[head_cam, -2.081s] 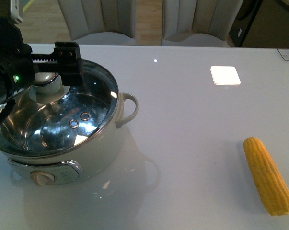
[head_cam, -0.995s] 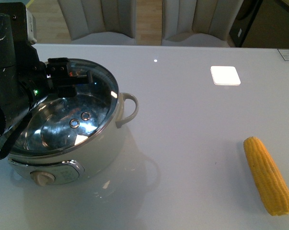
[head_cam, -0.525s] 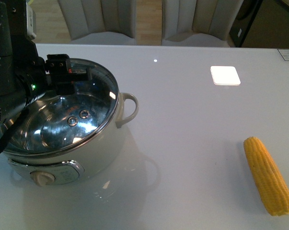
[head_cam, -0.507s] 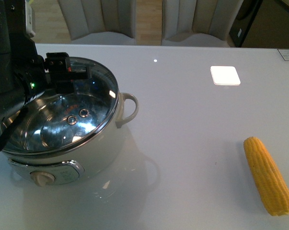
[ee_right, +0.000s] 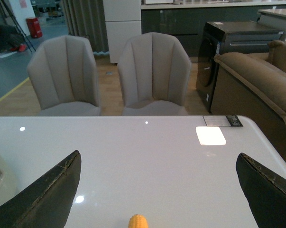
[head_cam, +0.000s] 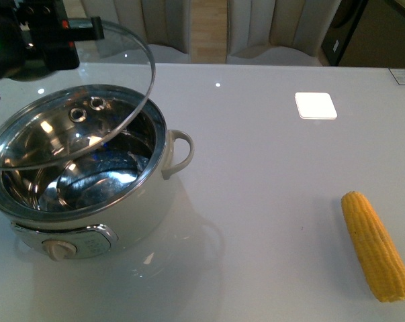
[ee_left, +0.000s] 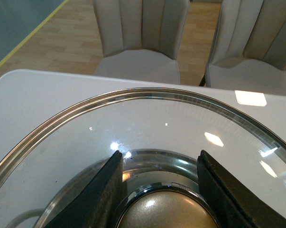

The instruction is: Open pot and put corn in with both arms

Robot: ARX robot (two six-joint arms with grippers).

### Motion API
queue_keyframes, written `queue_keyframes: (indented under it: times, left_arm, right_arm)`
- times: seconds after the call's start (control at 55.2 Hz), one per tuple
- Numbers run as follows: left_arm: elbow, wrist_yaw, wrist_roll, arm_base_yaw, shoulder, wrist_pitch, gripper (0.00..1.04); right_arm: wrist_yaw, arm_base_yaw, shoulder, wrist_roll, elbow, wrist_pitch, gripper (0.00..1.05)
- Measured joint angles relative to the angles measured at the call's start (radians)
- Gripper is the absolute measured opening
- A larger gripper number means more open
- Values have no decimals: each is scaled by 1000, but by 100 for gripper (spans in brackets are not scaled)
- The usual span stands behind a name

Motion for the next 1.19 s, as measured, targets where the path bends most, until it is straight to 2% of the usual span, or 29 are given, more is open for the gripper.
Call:
queue_keyframes:
  times: [0.217, 0.326, 0.543, 0.778, 0.887, 1.195]
  left_arm:
    - [-50, 43, 20, 132, -118, 5, 41]
    - [-123, 106, 41, 287, -170, 35, 41]
    - [-186, 200, 77, 522, -158, 117, 41]
    - [-199, 276, 108, 766, -22, 241, 41]
    - [-200, 303, 117, 811, 50, 300, 41]
    - [-187, 372, 126, 868, 302, 451, 41]
  right_arm:
    - [0, 0, 0, 0, 0, 0, 96]
    - [0, 0, 0, 0, 0, 0, 96]
    - [0, 0, 0, 0, 0, 0, 96]
    - [0, 0, 0, 0, 0, 0, 96]
    - [0, 0, 0, 0, 0, 0, 96]
    - [0, 0, 0, 0, 0, 0, 96]
